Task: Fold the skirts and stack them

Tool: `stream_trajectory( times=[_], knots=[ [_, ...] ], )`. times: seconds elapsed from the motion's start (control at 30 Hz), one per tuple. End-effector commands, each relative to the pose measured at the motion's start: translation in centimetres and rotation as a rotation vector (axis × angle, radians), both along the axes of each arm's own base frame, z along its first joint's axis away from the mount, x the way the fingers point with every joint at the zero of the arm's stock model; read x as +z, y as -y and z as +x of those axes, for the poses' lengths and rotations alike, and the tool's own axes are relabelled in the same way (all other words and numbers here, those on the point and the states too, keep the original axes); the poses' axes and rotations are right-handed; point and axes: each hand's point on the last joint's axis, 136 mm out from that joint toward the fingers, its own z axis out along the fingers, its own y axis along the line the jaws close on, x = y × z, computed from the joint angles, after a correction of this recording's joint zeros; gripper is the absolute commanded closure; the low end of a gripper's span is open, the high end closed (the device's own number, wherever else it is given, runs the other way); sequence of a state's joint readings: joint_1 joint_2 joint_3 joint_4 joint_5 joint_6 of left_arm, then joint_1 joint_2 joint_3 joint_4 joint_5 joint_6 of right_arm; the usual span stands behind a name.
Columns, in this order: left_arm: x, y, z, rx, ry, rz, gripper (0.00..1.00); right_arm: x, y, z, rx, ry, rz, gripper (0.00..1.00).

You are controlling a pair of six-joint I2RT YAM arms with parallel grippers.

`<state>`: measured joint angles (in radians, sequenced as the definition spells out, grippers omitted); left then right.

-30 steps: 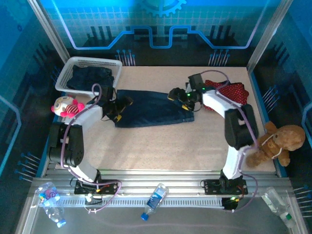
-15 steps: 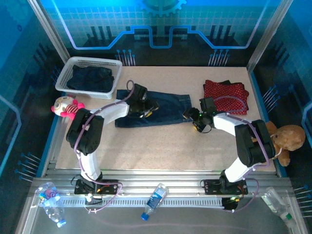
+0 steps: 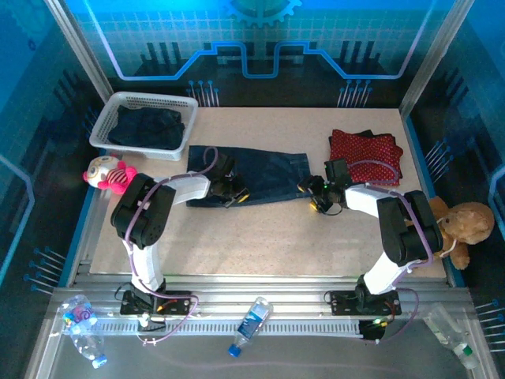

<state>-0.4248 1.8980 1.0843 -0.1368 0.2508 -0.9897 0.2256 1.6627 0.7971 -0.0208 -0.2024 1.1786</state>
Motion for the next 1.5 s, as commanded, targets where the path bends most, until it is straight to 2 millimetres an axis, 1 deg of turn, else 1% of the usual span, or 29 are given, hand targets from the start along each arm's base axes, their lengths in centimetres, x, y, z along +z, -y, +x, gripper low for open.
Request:
stream_trajectory(
  times=[0.0,0.1,0.27,0.37,0.4,0.53,0.57,0.6,0.67,0.73,0.77,0.8,0.83,0.87,0.93,1.0,1.1,1.17,1.23,1.27,1.3,1.33,1.37,1.43,1.47],
  knots=[
    [-2.3,0.1,-2.0,-0.027,-0.093,-0.012,1.00,2.6,-1.6,3.5,0.025,0.192,0.067,0.33],
    [-2.4,0.3,-2.0,-0.031,-0.097,-0.018,1.00,3.0,-1.6,3.4,0.021,0.212,0.056,0.33],
    [-1.9,0.5,-1.4,-0.036,-0.077,-0.022,1.00,2.8,-1.3,3.4,0.006,0.231,0.046,0.34],
    [-1.8,0.6,-1.3,-0.043,-0.072,-0.020,1.00,1.9,-0.9,3.4,-0.006,0.220,0.024,0.34],
    [-1.9,0.6,-1.4,-0.045,-0.074,-0.020,1.00,2.0,-0.9,3.8,-0.011,0.238,0.021,0.34],
    [-2.0,0.8,-1.5,-0.052,-0.079,-0.030,1.00,-0.1,-0.3,3.8,-0.064,0.208,0.004,0.38],
    [-2.0,0.8,-1.5,-0.053,-0.079,-0.030,1.00,-0.3,-0.1,3.9,-0.081,0.217,0.008,0.40],
    [-2.0,0.7,-1.5,-0.053,-0.078,-0.030,1.00,-0.5,0.2,4.0,-0.105,0.228,0.011,0.43],
    [-2.0,0.8,-1.5,-0.054,-0.076,-0.032,1.00,-0.2,0.4,4.4,-0.116,0.275,0.017,0.54],
    [-1.8,1.0,-1.2,-0.063,-0.068,-0.040,1.00,0.7,0.3,4.9,-0.102,0.329,0.012,0.73],
    [-1.8,1.2,-1.1,-0.071,-0.066,-0.043,1.00,1.1,0.6,5.0,-0.095,0.347,-0.011,0.84],
    [-1.6,1.5,-0.8,-0.080,-0.060,-0.048,1.00,1.4,0.9,4.9,-0.091,0.358,-0.035,0.91],
    [-1.4,2.0,-0.6,-0.095,-0.056,-0.051,1.00,1.9,1.4,4.9,-0.087,0.375,-0.073,1.00],
    [-1.3,2.5,-0.4,-0.108,-0.053,-0.052,1.00,2.0,1.8,4.7,-0.086,0.380,-0.098,1.00],
    [-0.7,4.1,0.2,-0.150,-0.040,-0.062,1.00,2.7,2.8,4.4,-0.079,0.403,-0.163,1.00],
    [-0.1,5.8,0.6,-0.188,-0.028,-0.074,1.00,4.1,2.9,4.5,-0.021,0.467,-0.206,1.00],
    [0.3,8.1,0.7,-0.238,-0.015,-0.079,1.00,7.8,1.4,4.9,0.179,0.592,-0.367,1.00],
    [0.2,8.7,0.7,-0.251,-0.019,-0.078,1.00,10.8,-1.1,4.9,0.356,0.690,-0.467,1.00],
    [-0.1,8.8,0.7,-0.247,-0.028,-0.088,1.00,12.6,-3.9,4.6,0.531,0.762,-0.531,1.00],
    [0.0,8.8,0.7,-0.247,-0.025,-0.091,1.00,13.4,-5.4,4.6,0.596,0.789,-0.531,1.00],
    [0.3,8.9,0.6,-0.248,-0.024,-0.100,1.00,13.7,-6.7,4.5,0.660,0.804,-0.533,1.00],
    [0.9,9.0,0.6,-0.254,-0.015,-0.113,1.00,13.8,-7.7,4.4,0.690,0.802,-0.518,1.00],
    [1.7,8.9,0.7,-0.254,-0.002,-0.121,1.00,13.6,-8.0,4.6,0.688,0.792,-0.504,1.00],
    [4.5,7.3,1.1,-0.228,0.060,-0.124,0.99,13.5,-7.6,5.0,0.654,0.777,-0.501,1.00],
    [5.6,6.0,1.2,-0.205,0.088,-0.112,0.93,13.5,-6.8,5.4,0.621,0.772,-0.512,1.00]
  ],
)
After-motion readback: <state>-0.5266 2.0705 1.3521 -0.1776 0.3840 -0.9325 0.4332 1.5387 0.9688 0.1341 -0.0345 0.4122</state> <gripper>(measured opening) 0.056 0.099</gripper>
